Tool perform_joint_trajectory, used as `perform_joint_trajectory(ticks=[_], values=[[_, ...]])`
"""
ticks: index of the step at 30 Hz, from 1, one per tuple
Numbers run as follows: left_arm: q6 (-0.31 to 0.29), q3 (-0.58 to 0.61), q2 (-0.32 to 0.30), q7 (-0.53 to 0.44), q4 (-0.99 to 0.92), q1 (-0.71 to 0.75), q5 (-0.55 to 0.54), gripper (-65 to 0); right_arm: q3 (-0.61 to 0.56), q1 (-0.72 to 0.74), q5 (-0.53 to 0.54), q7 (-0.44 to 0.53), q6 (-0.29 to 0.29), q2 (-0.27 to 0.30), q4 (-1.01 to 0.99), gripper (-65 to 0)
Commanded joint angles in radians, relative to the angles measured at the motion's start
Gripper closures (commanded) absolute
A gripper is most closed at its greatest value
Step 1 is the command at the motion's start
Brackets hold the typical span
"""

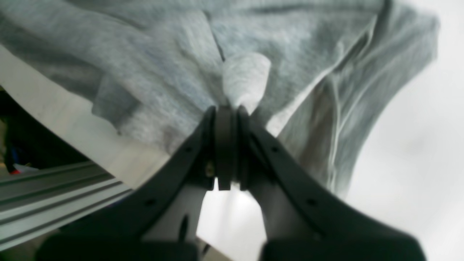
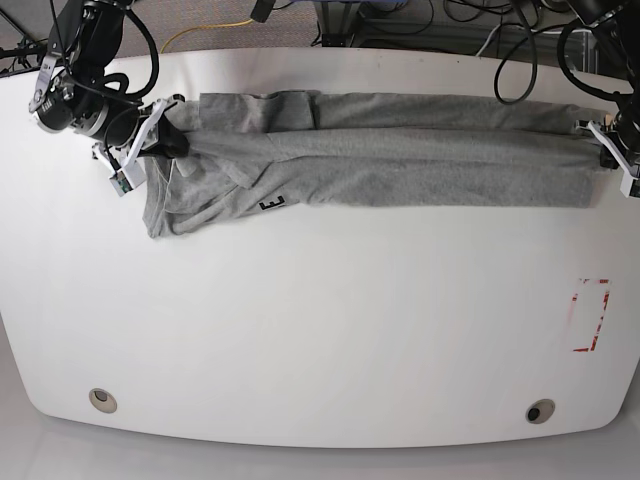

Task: Fold the T-shirt properly
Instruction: 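Regrasp the strip's ends with both grippers and straighten it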

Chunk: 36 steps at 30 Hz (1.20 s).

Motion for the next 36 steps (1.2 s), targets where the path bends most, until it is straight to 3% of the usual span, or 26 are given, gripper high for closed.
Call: perform_joint_trajectory(ticks=[1,3,5,8,11,13,17,21,25,29,36], values=[[0.006,-0.007,-0.004,-0.017,0.013,0.013,0.006,0.0,0.006,-0.009,0.009,0.014,0.001,-0.006,0.015,-0.3],[0.006,-0.007,0.005,-0.017,0.013,0.026,0.006,-0.8,0.006,-0.019,0.007,0.014,0.001,-0.014,0.015,-4.3],[0.006,-0.007,0.008,-0.017,0.013,0.048,0.006,-5.8,0.009,-0.026,0.005,0.014,0.001,-0.026,0.014,-13.8],[0.006,-0.007,0.009,-0.017,0.013,0.062,0.006,-18.6,0.011,-0.027,0.005,0.014,0.001,-0.029,0.017,-34.1],[0.006,-0.007,0.009,-0.017,0.012,0.06,0.006,-32.1,0.057,-0.024,0.01,0.016,0.001,-0.034,0.031,-48.5],[0.006,-0.007,0.009,-0.017,0.012,0.057,0.003,-34.7,0.089,-0.021,0.01,0.016,0.001,-0.035,0.051,-48.5],[0.006,-0.007,0.009,-0.017,0.018,0.034,0.0,-32.1,0.106,0.024,0.01,0.016,0.001,-0.052,0.06,-45.2],[0.006,-0.007,0.011,-0.015,0.016,-0.029,0.001,-31.9,0.105,0.093,-0.002,0.016,0.001,-0.083,0.022,-46.6],[0.006,-0.007,0.065,-0.015,-0.005,-0.079,0.009,-31.8,0.105,0.185,-0.122,0.017,0.001,-0.089,-0.09,-48.5],[0.006,0.01,0.068,-0.017,-0.077,-0.096,0.02,-31.8,0.106,0.249,-0.249,0.017,0.001,-0.092,-0.153,-48.8],[0.006,0.052,0.092,-0.025,-0.162,-0.119,0.116,-31.8,0.106,0.272,-0.269,0.031,0.001,-0.095,-0.227,-48.0]])
